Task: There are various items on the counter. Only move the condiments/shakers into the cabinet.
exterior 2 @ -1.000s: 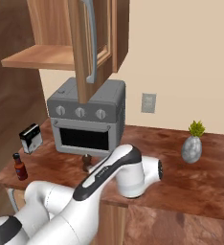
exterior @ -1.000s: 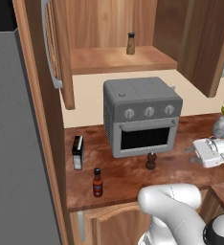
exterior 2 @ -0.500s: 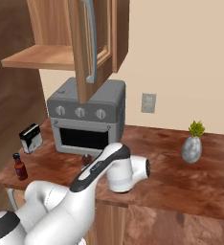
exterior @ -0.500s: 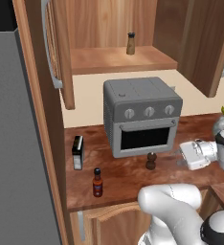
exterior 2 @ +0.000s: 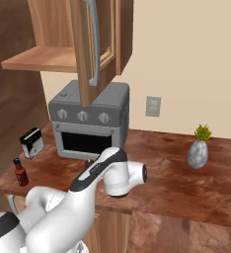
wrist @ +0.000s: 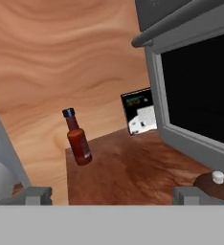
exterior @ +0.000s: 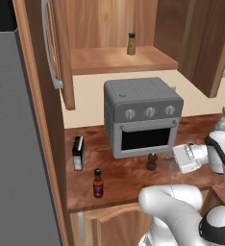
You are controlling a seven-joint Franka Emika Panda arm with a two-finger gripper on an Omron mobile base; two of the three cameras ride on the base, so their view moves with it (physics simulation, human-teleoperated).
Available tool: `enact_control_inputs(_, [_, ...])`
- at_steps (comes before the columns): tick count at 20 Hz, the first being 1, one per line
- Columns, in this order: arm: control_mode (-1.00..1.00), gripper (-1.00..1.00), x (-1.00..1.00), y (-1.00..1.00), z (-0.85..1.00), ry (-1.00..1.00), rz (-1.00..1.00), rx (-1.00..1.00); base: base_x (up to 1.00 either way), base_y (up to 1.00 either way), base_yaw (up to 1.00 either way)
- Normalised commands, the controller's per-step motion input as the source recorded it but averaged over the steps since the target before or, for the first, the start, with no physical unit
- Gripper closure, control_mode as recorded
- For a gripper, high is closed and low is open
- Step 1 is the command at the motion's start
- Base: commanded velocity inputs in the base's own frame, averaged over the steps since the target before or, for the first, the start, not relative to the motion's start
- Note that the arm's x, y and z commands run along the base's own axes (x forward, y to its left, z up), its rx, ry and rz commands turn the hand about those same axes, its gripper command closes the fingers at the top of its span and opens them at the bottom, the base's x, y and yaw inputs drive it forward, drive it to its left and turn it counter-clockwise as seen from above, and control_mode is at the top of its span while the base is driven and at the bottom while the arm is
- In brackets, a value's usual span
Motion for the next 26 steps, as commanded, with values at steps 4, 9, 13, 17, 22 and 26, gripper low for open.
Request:
enact_control_inputs(4, [-1.00, -1.00, 0.12, 0.01, -0.15, 0.00, 0.00, 0.00, 0.00, 0.00, 0.00])
enact_control_inputs(9, [-1.00, -1.00, 0.17, 0.00, -0.09, 0.00, 0.00, 0.00, 0.00, 0.00, 0.00])
enact_control_inputs(13, [-1.00, -1.00, 0.17, 0.00, -0.05, 0.00, 0.00, 0.00, 0.00, 0.00, 0.00])
enact_control_inputs(17, [-1.00, -1.00, 0.13, 0.00, -0.04, 0.00, 0.00, 0.00, 0.00, 0.00, 0.00])
enact_control_inputs(22, [-1.00, -1.00, 0.14, 0.00, -0.07, 0.00, 0.00, 0.00, 0.00, 0.00, 0.00])
enact_control_inputs(26, [-1.00, -1.00, 0.08, 0.00, -0.10, 0.00, 0.00, 0.00, 0.00, 0.00, 0.00])
